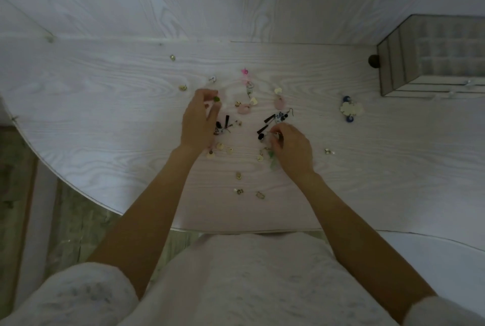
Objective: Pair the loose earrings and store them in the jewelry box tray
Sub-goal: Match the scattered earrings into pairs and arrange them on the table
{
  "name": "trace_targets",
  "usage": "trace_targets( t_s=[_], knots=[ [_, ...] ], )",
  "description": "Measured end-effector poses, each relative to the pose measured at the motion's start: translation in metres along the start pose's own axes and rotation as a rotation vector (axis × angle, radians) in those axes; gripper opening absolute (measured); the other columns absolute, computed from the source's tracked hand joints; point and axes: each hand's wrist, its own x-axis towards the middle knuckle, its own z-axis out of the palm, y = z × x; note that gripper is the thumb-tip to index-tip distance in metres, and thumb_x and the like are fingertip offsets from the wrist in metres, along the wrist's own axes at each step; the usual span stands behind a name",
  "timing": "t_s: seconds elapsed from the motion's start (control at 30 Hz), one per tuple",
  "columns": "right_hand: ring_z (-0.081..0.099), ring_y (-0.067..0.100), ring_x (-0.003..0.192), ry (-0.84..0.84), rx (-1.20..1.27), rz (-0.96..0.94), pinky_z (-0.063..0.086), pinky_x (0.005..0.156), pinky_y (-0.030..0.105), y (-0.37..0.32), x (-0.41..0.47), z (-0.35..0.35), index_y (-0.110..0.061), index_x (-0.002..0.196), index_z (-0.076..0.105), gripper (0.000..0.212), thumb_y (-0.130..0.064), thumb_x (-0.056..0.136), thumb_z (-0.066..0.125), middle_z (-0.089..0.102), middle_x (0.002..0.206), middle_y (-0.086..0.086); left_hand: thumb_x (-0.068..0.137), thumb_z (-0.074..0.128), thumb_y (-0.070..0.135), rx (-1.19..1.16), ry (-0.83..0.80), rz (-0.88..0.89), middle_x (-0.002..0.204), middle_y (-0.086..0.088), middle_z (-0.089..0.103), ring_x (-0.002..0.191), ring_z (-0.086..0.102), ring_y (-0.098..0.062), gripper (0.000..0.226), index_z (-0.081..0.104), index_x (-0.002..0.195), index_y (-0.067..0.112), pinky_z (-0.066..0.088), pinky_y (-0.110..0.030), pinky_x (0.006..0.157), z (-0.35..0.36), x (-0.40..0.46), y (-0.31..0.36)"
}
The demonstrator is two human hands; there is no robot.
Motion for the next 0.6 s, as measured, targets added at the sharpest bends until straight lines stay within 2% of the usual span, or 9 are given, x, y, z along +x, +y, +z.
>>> trace_targets(
  t_s=[0.1,0.2,0.27,0.37,0.47,0.6],
  knots=[
    [0.053,0.018,0.071,0.031,0.068,0.032,0.036,0.059,0.025,0.0,0.0,-0.007,-0.009,0.096,0.062,0.013,-0.01,0.089,0.051,0.061,0.089,0.007,0.095,0.049,0.016,-0.072,-0.039,-0.014,0.102,-0.007,0.066,0.09,0.064,-0.017,0.015,0.047,0.106,0.007,0.054,-0.031,0.077,0.007,-0.004,0.022],
    [0.048,0.014,0.065,0.139,0.176,0.109,0.034,0.055,0.023,0.011,0.0,-0.023,-0.012,0.094,0.065,0.016,-0.007,0.088,0.051,0.061,0.085,0.005,0.094,0.049,0.015,-0.03,-0.219,0.034,0.097,0.0,0.062,0.08,0.063,-0.016,0.015,0.05,0.107,0.008,0.051,-0.023,0.069,0.038,-0.01,0.053],
    [0.052,0.014,0.066,0.226,0.215,0.163,0.042,0.059,0.026,0.026,-0.003,-0.036,-0.013,0.092,0.065,0.016,-0.006,0.086,0.052,0.064,0.085,0.005,0.093,0.051,0.014,0.033,-0.344,0.088,0.097,0.0,0.062,0.081,0.061,-0.016,0.014,0.054,0.106,0.01,0.05,-0.024,0.071,0.072,-0.016,0.071],
    [0.059,0.019,0.075,0.298,0.208,0.283,0.047,0.069,0.03,0.062,-0.008,-0.059,-0.012,0.093,0.065,0.017,-0.004,0.084,0.053,0.067,0.09,0.009,0.091,0.053,0.014,0.053,-0.449,0.187,0.1,-0.008,0.063,0.083,0.06,-0.02,0.014,0.058,0.103,0.007,0.05,-0.031,0.077,0.126,-0.021,0.097],
    [0.062,0.026,0.083,0.31,0.183,0.384,0.044,0.072,0.029,0.102,-0.013,-0.082,-0.01,0.098,0.065,0.018,-0.006,0.085,0.052,0.067,0.094,0.012,0.091,0.053,0.013,0.123,-0.472,0.211,0.1,-0.015,0.061,0.086,0.06,-0.026,0.016,0.059,0.103,0.004,0.045,-0.033,0.077,0.17,-0.02,0.115],
    [0.06,0.024,0.096,0.244,0.148,0.438,0.038,0.075,0.021,0.146,-0.017,-0.106,-0.011,0.108,0.061,0.025,-0.007,0.084,0.057,0.066,0.107,0.01,0.091,0.055,0.019,0.207,-0.472,0.183,0.104,-0.016,0.06,0.093,0.057,-0.028,0.022,0.059,0.108,0.005,0.041,-0.032,0.079,0.211,-0.026,0.132]
  ],
)
